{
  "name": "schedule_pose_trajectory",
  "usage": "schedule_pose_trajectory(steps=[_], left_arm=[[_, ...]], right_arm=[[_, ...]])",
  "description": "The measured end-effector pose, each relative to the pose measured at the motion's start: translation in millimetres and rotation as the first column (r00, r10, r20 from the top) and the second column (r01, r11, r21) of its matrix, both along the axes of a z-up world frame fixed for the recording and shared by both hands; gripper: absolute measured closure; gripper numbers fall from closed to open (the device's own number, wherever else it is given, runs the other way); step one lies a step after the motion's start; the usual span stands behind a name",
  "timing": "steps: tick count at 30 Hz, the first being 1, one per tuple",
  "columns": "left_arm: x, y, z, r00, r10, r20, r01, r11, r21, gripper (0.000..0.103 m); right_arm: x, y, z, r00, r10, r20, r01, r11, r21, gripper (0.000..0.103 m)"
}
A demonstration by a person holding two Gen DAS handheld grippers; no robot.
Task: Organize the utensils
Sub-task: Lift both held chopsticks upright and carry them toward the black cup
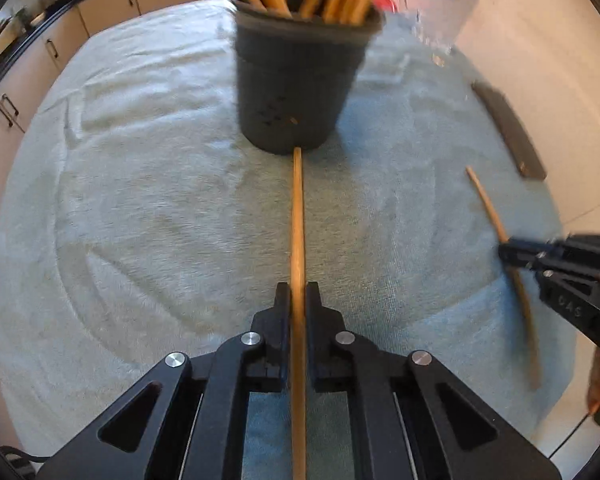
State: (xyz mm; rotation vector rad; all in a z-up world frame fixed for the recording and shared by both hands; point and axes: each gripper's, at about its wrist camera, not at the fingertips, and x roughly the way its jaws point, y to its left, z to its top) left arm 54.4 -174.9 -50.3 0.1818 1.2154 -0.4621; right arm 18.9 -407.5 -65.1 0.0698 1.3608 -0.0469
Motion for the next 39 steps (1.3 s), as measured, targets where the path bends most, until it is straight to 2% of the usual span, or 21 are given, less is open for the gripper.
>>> schedule_pose_trajectory(steps=[5, 8, 11, 20, 24, 30, 39], left_arm=[[-28, 33, 30, 0.994, 0.021, 0.104, -0.01, 0.995, -0.096, 0.096], [-45, 45, 49, 0.984, 0.036, 0.174, -0.011, 0.99, -0.139, 0.096], [-59, 51, 64, 0.971, 0.049, 0.234, -0.012, 0.987, -0.158, 0.096], [-87, 43, 89, 0.9, 0.084, 0.427, -0.042, 0.993, -0.106, 0.096], [-99, 42, 97, 0.855, 0.077, 0.513, -0.052, 0.997, -0.063, 0.096], [-105, 47, 106, 0.841, 0.093, 0.533, -0.068, 0.995, -0.068, 0.096], [-113, 55, 113, 0.808, 0.101, 0.58, -0.094, 0.995, -0.043, 0.096]], right_arm=[[-32, -1, 20, 0.988, -0.039, 0.15, 0.016, 0.988, 0.156, 0.096], [-48, 3, 37, 0.968, -0.054, 0.246, 0.007, 0.983, 0.185, 0.096], [-61, 2, 51, 0.95, -0.08, 0.303, 0.01, 0.974, 0.225, 0.096], [-89, 22, 89, 0.881, -0.084, 0.465, -0.021, 0.976, 0.216, 0.096], [-89, 27, 103, 0.854, -0.079, 0.515, -0.037, 0.977, 0.211, 0.096], [-93, 38, 121, 0.817, -0.078, 0.571, -0.05, 0.977, 0.205, 0.096], [-94, 53, 129, 0.798, -0.063, 0.6, -0.062, 0.981, 0.185, 0.096]])
